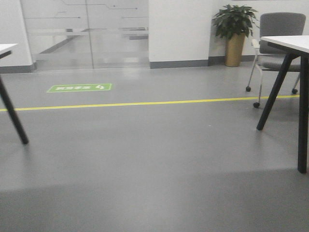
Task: Grab orange capacitor from left shelf to right conveyor
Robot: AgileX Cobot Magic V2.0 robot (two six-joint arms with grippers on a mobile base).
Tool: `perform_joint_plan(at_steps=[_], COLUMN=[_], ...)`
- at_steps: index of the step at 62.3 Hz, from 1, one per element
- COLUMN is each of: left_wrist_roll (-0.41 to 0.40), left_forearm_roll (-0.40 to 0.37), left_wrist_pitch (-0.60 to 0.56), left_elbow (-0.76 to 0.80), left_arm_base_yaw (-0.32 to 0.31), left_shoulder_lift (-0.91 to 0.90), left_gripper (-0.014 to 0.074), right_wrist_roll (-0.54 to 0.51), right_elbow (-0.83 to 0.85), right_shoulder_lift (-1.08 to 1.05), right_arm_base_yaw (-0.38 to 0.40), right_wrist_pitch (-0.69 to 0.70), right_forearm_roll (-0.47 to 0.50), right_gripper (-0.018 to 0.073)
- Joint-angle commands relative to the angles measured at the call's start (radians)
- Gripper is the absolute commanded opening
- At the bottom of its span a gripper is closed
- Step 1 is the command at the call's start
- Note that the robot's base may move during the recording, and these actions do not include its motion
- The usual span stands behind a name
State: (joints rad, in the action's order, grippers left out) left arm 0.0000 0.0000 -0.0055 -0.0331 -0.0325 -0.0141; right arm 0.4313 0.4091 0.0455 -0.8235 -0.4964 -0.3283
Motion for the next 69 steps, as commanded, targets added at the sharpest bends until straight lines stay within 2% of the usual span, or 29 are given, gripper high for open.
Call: perform_joint_plan(at_steps=[1,69], left_wrist_roll=[0.0,0.0], left_forearm_roll=[-0.005,-0.005], left_wrist_pitch=[-0.085,-0.085], left_elbow=[0.008,0.008], left_arm_base_yaw=[-0.008,-0.008], left_shoulder_lift=[0.01,0.01], left_gripper=[-0.0105,-0.0105], right_wrist_roll=[-0.006,-0.006], right_elbow=[0.026,0.026], right_shoulder_lift=[0.013,0.013], right_arm_base_yaw=[0.004,0.004], right_wrist_pitch=[0.086,0.086], right_forearm_roll=[-0.025,-0.025], right_gripper=[0.0057,0.0057])
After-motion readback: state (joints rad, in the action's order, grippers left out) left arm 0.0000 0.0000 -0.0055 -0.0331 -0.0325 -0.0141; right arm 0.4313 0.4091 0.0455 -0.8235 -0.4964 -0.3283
